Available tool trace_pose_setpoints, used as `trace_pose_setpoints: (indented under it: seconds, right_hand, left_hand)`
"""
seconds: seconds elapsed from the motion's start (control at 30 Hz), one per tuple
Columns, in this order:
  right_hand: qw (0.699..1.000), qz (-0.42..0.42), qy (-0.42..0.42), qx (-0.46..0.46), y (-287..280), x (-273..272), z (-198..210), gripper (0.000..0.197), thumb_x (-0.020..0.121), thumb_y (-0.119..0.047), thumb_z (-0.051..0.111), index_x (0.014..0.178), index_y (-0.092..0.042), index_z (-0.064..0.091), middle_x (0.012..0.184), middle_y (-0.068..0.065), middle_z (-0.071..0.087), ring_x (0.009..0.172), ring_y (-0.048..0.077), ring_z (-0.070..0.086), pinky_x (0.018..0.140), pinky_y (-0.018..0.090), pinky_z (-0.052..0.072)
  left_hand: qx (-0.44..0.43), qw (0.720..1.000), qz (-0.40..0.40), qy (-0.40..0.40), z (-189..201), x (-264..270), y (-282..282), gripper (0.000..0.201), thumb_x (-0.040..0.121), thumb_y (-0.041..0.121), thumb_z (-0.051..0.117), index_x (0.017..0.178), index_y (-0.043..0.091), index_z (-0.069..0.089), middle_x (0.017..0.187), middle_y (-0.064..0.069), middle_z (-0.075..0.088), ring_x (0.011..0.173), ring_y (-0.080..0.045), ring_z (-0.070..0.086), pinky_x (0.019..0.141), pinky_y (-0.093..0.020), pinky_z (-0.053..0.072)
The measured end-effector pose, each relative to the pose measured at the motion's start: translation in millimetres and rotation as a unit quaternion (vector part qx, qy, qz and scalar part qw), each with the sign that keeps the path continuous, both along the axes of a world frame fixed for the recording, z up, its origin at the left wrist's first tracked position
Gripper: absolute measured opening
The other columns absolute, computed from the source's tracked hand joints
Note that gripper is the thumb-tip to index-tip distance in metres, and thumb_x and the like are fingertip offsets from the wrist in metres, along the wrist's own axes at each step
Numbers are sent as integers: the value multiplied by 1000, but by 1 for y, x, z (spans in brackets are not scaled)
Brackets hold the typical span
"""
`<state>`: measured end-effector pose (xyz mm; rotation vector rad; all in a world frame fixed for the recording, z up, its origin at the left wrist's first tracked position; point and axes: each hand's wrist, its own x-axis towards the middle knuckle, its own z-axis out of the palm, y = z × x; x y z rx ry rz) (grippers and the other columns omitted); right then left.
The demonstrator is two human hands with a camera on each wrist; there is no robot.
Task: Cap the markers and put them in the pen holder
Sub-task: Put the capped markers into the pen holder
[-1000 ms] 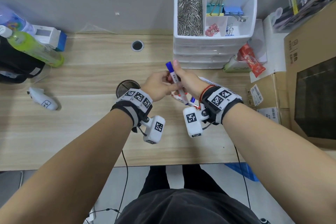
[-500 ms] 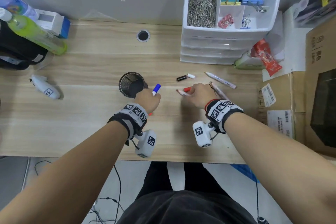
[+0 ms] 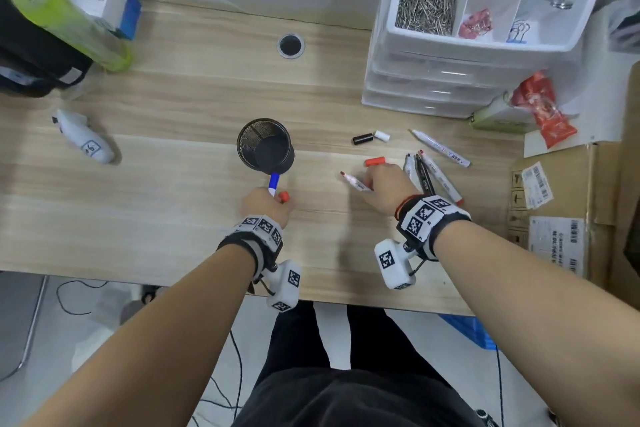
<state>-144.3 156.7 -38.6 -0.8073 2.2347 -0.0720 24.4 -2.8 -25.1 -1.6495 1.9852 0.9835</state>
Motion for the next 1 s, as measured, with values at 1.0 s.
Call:
trace_pose_setpoints:
  seconds: [1.0]
  right_hand:
    - [977, 64, 64, -191, -80, -2, 170, 30, 89, -33, 42, 105, -27, 66, 80, 4, 69, 79, 32, 65, 74, 39, 53]
  left_hand:
    - [-31, 937, -124, 324, 141, -22, -59, 21, 97, 27, 55, 111, 24, 71, 70, 10, 57, 71, -18, 54, 68, -29, 41]
